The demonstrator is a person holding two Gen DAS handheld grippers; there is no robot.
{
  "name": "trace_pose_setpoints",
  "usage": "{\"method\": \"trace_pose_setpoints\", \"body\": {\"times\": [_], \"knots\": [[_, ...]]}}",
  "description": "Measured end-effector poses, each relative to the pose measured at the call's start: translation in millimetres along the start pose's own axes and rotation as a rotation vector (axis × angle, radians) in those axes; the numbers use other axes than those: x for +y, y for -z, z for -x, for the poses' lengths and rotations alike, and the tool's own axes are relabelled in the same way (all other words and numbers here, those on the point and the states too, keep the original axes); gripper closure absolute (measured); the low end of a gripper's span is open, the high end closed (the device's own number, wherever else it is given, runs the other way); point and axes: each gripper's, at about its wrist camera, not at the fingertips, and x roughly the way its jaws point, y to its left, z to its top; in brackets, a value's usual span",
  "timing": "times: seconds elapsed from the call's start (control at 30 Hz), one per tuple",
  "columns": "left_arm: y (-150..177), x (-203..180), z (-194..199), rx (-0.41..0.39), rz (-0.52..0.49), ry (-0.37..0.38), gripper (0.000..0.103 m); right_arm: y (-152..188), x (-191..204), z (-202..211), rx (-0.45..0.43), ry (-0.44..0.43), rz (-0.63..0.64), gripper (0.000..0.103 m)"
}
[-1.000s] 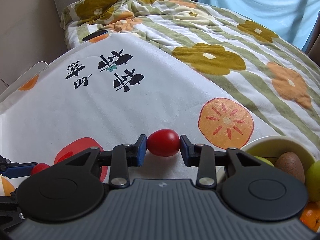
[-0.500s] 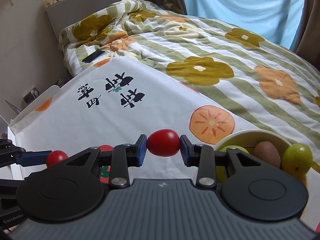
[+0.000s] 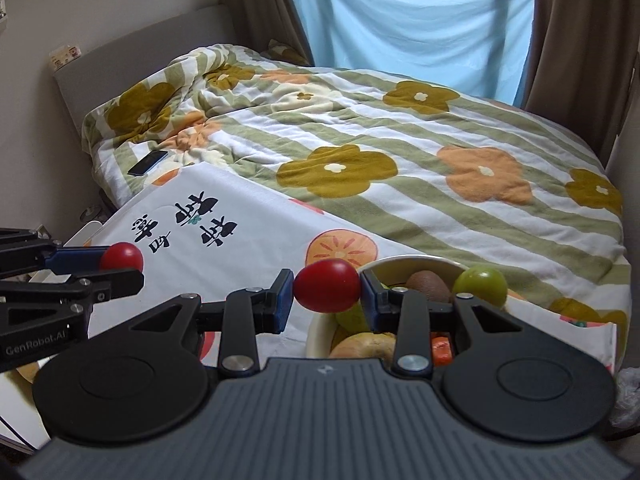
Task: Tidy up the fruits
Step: 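Carry both cherry tomatoes over the duck bowl with both tools, then release the tomato in the bowl with the left tool while the right tool releases its tomato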
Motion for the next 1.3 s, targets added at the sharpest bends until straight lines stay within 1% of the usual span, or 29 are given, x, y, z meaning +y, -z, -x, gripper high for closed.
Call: {"method": "trace_pose_setpoints", "body": {"times": [0.1, 0.3, 0.43, 0.63, 0.87, 1.03, 1.17, 1.23, 1.27, 1.3], "knots": [[-12.5, -8.1, -5.1, -0.010, -0.034, 0.048, 0.069, 0.4, -13.0, 12.5, -0.011, 0.050, -0.030, 0.053], [-38.1, -26.6, -24.6, -0.026, -0.131, 0.163, 0.069, 5.8, -39.6, 28.3, -0.025, 0.162, -0.133, 0.053], [-50.6, -38.0, -42.7, -0.016, -0.185, 0.233, 0.069, 10.7, -54.2, 34.1, -0.034, 0.228, -0.210, 0.053], [-61.7, -54.4, -79.7, 0.029, -0.254, 0.326, 0.069, 14.5, -70.7, 27.6, -0.025, 0.304, -0.298, 0.053], [-67.8, -72.8, -132.7, 0.086, -0.314, 0.395, 0.069, 20.6, -82.3, 15.5, -0.017, 0.371, -0.399, 0.053], [-65.6, -81.2, -167.7, 0.133, -0.340, 0.410, 0.069, 23.7, -89.2, 5.3, -0.006, 0.399, -0.450, 0.053], [-62.9, -84.0, -184.5, 0.168, -0.345, 0.427, 0.068, 25.6, -92.2, -1.5, 0.000, 0.416, -0.471, 0.053], [-63.1, -82.8, -185.3, 0.172, -0.338, 0.431, 0.051, 26.0, -92.4, -2.3, -0.001, 0.421, -0.481, 0.053], [-63.8, -80.7, -183.9, 0.168, -0.331, 0.436, 0.030, 26.4, -92.9, -2.5, -0.002, 0.424, -0.487, 0.053], [-65.3, -77.1, -180.6, 0.154, -0.321, 0.440, 0.015, 26.4, -93.6, -2.4, -0.002, 0.426, -0.493, 0.053]]}}
